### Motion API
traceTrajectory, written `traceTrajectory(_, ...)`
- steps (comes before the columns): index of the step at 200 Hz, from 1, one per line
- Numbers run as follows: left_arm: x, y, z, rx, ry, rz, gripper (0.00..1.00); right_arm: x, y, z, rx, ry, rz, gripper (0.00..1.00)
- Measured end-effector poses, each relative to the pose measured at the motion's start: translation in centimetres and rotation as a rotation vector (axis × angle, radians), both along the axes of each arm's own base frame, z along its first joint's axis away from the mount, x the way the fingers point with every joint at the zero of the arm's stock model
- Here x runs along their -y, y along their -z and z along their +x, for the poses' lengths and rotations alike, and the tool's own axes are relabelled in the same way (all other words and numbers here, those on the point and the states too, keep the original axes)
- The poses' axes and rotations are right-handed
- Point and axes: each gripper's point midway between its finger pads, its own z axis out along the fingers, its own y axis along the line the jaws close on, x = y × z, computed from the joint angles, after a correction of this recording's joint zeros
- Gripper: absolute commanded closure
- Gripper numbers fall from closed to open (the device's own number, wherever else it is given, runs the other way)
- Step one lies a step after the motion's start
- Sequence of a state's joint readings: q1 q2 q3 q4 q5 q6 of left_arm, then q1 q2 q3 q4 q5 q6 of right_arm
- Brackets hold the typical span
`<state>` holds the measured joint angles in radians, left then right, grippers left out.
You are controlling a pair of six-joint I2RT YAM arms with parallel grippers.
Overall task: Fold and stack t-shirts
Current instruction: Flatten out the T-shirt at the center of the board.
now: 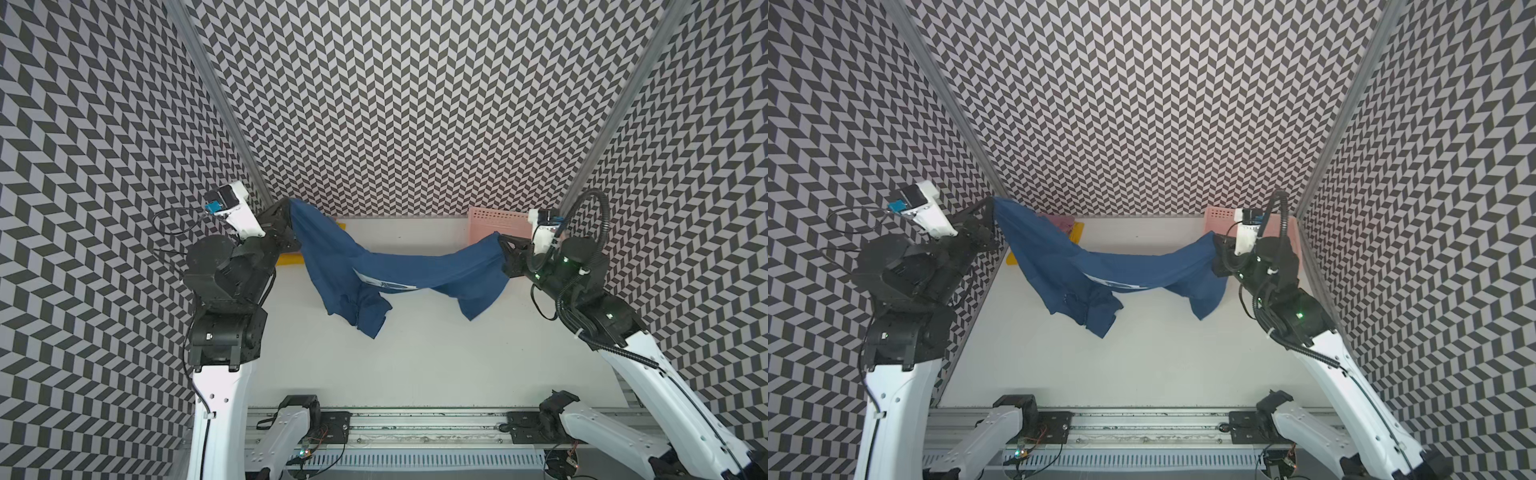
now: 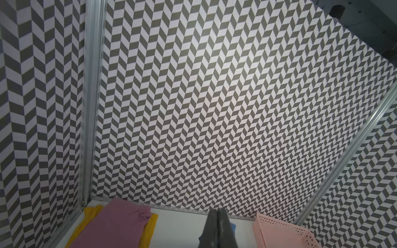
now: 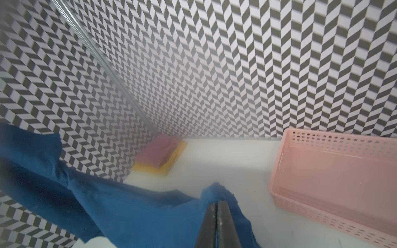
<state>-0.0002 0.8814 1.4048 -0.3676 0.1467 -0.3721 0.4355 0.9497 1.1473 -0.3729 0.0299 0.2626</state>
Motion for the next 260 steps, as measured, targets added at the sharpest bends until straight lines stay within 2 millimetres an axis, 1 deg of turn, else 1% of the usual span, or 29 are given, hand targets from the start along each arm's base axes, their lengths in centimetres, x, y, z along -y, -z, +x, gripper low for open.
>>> traceTrajectory(8,0.0,-0.2,-0.2,0.008,-0.002,0.002,1.0,0.2,-0.4,0.1,0.011,0.01,0.003,1.0)
traceTrajectory(18,0.0,-0.5,-0.5,0.021,-0.003,0.004,1.0,0.1,-0.4,0.8,0.011,0.021,0.002,1.0)
traceTrajectory(34,0.0,-0.8,0.1,0.034,-0.003,0.005,1.0,-0.9,0.9,3.2,-0.025,0.032,-0.018,1.0)
traceTrajectory(41,0.0,-0.6,0.9,0.029,-0.001,0.005,1.0,-1.4,1.6,4.4,-0.044,0.034,-0.028,1.0)
traceTrajectory(58,0.2,0.3,3.5,-0.013,0.008,0.006,1.0,-2.7,4.8,7.7,-0.127,0.041,-0.078,1.0)
traceTrajectory(67,0.3,0.6,4.7,-0.028,0.018,0.006,1.0,-3.1,6.0,8.8,-0.16,0.045,-0.102,1.0)
traceTrajectory(75,0.5,1.3,5.9,-0.05,0.03,0.005,1.0,-3.4,6.6,9.3,-0.181,0.043,-0.116,1.0)
traceTrajectory(86,0.7,2.2,7.1,-0.081,0.04,0.004,1.0,-3.4,6.5,9.3,-0.191,0.039,-0.125,1.0)
traceTrajectory(92,0.8,2.3,7.2,-0.089,0.044,0.005,1.0,-3.4,5.9,9.1,-0.185,0.035,-0.124,1.0)
traceTrajectory(101,0.8,1.8,7.0,-0.088,0.049,0.01,1.0,-3.4,4.4,8.5,-0.156,0.027,-0.111,1.0)
traceTrajectory(108,0.9,0.7,6.5,-0.068,0.05,0.017,1.0,-3.2,2.9,7.6,-0.124,0.019,-0.097,1.0)
traceTrajectory(120,0.9,-2.5,4.5,0.007,0.048,0.031,1.0,-2.5,0.4,5.6,-0.066,0.013,-0.068,1.0)
traceTrajectory(128,0.9,-4.7,2.6,0.066,0.046,0.041,1.0,-1.7,-1.8,3.6,-0.01,0.008,-0.041,1.0)
traceTrajectory(129,0.9,-5.2,2.0,0.082,0.045,0.044,1.0,-1.6,-2.0,3.4,-0.004,0.008,-0.038,1.0)
traceTrajectory(140,1.0,-8.1,-1.4,0.173,0.047,0.054,1.0,-0.2,-4.6,0.4,0.072,0.009,-0.004,1.0)
traceTrajectory(141,1.1,-8.5,-2.0,0.188,0.047,0.056,1.0,0.0,-5.0,0.0,0.083,0.009,0.001,1.0)
traceTrajectory(147,1.1,-9.8,-4.1,0.235,0.046,0.061,1.0,0.9,-6.4,-1.7,0.124,0.011,0.021,1.0)
traceTrajectory(150,1.1,-10.5,-5.4,0.263,0.046,0.064,1.0,1.4,-7.3,-2.9,0.153,0.012,0.035,1.0)
traceTrajectory(159,1.1,-12.4,-9.3,0.342,0.044,0.073,1.0,2.7,-9.0,-5.5,0.209,0.013,0.062,1.0)
traceTrajectory(164,1.2,-13.0,-10.9,0.372,0.044,0.077,1.0,3.4,-9.9,-7.0,0.242,0.014,0.079,1.0)
traceTrajectory(170,1.2,-14.0,-13.8,0.424,0.045,0.081,1.0,4.3,-11.1,-8.9,0.283,0.014,0.1,1.0)
traceTrajectory(177,1.2,-14.8,-16.4,0.472,0.044,0.086,1.0,5.2,-12.0,-10.8,0.317,0.013,0.12,1.0)
traceTrajectory(181,1.1,-15.4,-18.3,0.505,0.044,0.091,1.0,5.7,-12.6,-12.0,0.342,0.012,0.133,1.0)
traceTrajectory(190,1.0,-16.2,-21.7,0.562,0.042,0.098,1.0,6.7,-13.6,-14.0,0.377,0.01,0.156,1.0)
traceTrajectory(204,0.8,-16.8,-25.7,0.628,0.042,0.102,1.0,7.7,-14.2,-16.4,0.405,0.003,0.181,1.0)
traceTrajectory(216,0.6,-16.8,-27.8,0.656,0.049,0.099,1.0,8.1,-14.0,-17.6,0.402,-0.007,0.187,1.0)
traceTrajectory(231,0.4,-16.5,-29.4,0.674,0.057,0.091,1.0,8.1,-13.1,-18.0,0.371,-0.016,0.181,1.0)
traceTrajectory(246,0.4,-16.2,-29.6,0.669,0.067,0.089,1.0,8.0,-12.1,-17.8,0.329,-0.017,0.169,1.0)
traceTrajectory(260,0.6,-15.8,-28.7,0.647,0.076,0.091,1.0,7.8,-11.1,-17.3,0.292,-0.014,0.155,1.0)
